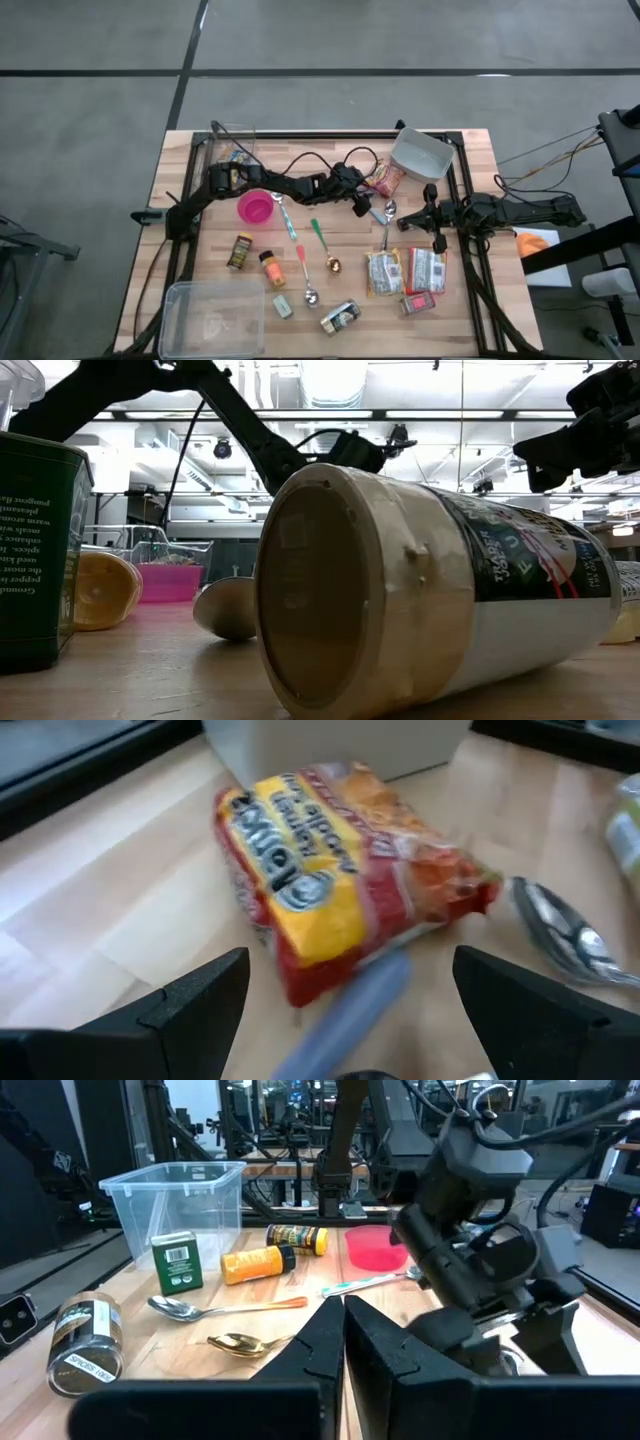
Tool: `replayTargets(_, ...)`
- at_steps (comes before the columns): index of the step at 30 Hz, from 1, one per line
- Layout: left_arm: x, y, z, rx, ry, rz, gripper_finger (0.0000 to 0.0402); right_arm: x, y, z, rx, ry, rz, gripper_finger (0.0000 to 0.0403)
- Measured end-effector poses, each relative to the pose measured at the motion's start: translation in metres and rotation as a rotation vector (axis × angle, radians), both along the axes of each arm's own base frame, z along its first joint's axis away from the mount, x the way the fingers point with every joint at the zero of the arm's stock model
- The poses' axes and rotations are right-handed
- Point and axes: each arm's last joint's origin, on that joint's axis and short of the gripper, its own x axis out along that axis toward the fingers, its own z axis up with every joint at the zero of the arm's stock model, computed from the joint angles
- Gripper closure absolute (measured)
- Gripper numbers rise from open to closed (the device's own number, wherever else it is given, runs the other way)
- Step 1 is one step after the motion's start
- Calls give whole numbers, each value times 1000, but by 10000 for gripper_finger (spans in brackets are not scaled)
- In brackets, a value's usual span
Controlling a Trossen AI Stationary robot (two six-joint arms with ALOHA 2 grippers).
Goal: Pick & Place Food Item
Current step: Put the red noodle pack into the clear bin
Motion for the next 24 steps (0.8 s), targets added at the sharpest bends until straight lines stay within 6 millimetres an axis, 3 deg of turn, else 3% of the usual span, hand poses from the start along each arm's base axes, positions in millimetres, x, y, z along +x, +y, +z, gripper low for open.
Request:
replayTargets(5, -2, 11, -1, 22, -1, 13, 48, 0, 0, 0, 0, 0, 0, 393)
replayTargets(24, -3, 9, -8, -27, 24, -25, 49, 0, 0, 0, 0, 0, 0, 393)
